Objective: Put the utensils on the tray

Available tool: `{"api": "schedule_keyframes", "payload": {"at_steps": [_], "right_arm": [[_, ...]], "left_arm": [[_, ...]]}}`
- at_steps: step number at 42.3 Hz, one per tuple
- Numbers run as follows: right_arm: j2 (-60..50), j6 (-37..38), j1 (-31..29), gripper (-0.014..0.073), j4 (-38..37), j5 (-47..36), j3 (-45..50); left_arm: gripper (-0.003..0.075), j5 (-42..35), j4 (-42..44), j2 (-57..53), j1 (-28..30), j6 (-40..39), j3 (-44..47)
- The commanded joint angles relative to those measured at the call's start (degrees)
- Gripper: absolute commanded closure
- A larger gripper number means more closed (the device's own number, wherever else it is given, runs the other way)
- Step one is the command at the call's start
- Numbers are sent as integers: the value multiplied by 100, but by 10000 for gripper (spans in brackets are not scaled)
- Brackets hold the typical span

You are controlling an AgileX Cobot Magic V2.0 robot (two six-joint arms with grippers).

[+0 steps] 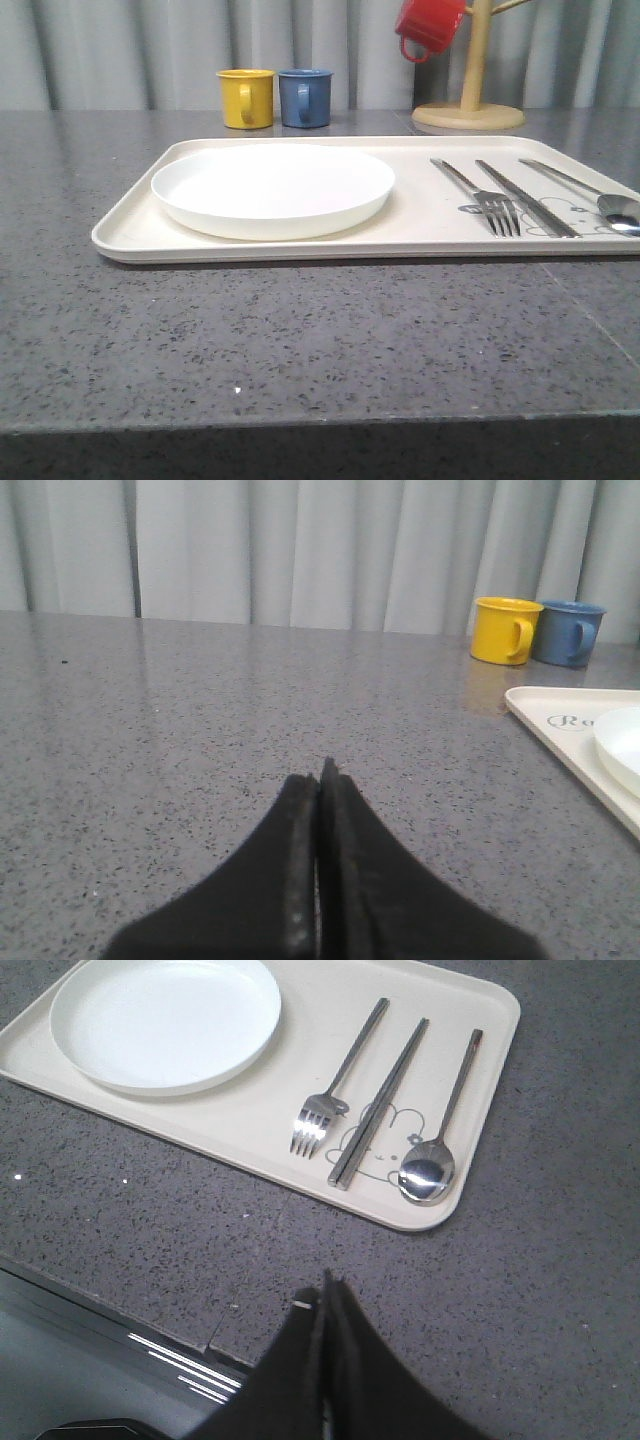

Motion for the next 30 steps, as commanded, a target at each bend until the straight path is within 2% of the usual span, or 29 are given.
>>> {"api": "schedule_keyframes", "payload": {"at_steps": [1, 3, 10, 18, 30], "right_arm": [[31, -40, 13, 659, 20, -363, -141], [31, -40, 13, 659, 20, -363, -141], [36, -40, 13, 659, 20, -363, -141], [36, -40, 13, 659, 20, -363, -141], [36, -40, 13, 659, 20, -363, -141]], "left_arm": [[740, -959, 251, -126, 11, 6, 13], [740, -1156, 275, -126, -3, 6, 83], [741, -999, 198, -126, -24, 6, 72], [740, -575, -143, -126, -24, 6, 72], [741, -786, 5, -126, -99, 6, 72]]}}
